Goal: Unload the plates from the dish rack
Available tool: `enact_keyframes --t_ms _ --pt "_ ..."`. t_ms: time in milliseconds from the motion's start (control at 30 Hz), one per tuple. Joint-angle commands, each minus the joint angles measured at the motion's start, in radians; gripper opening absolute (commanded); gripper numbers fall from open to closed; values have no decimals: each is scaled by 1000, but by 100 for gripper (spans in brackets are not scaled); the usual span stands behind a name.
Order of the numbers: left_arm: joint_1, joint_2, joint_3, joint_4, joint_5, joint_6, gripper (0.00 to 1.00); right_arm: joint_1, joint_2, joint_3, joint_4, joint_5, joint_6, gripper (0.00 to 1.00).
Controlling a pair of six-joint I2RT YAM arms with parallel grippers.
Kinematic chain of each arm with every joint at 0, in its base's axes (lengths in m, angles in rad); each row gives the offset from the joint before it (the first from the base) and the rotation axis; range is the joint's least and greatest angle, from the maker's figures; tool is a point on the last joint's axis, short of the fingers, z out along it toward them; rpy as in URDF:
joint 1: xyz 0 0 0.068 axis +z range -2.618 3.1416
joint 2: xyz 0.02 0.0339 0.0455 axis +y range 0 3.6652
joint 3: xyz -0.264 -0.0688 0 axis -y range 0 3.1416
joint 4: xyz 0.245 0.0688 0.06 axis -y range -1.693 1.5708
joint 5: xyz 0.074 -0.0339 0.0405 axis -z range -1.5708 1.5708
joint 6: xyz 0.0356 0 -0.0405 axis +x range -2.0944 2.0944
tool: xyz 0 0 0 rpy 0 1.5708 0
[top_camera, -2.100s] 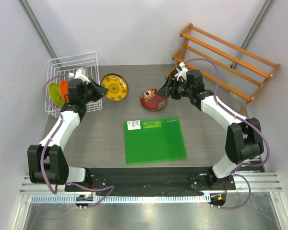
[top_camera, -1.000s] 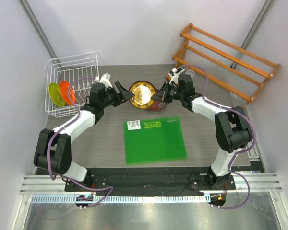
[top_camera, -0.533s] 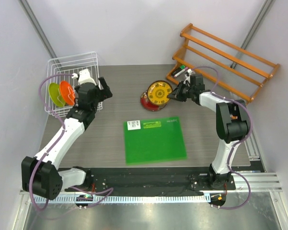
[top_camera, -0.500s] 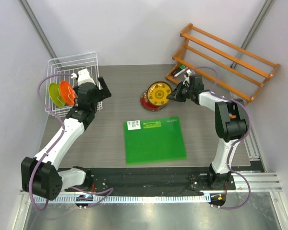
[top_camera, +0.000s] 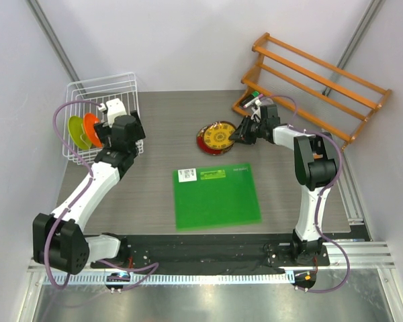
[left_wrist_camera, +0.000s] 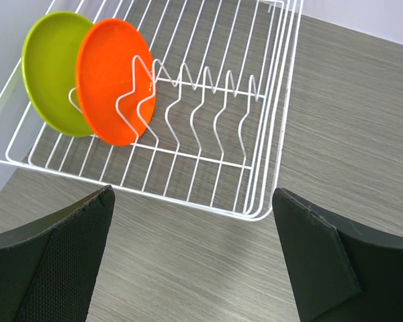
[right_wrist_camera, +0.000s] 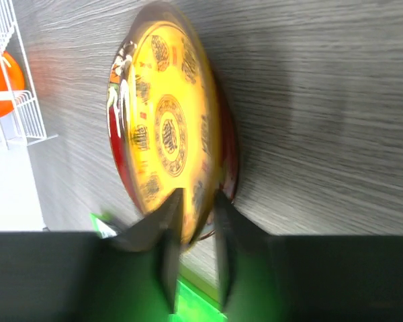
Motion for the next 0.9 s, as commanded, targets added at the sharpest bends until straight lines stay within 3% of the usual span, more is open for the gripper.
enact_keyframes --t_ms 0,200,367,533,867 --pt "17 21 43 1 -34 10 100 10 -7 46 -5 -51 -27 37" --pt "28 35 54 -13 -16 1 99 18 -18 57 -48 -40 -67 52" --pt "51 41 52 -17 5 -7 99 60 -23 126 -210 4 -184 55" --pt "65 49 65 -39 22 -16 100 85 -20 164 -270 47 -212 56" --pt "109 69 72 -53 41 -33 100 87 -98 135 -359 355 -230 61"
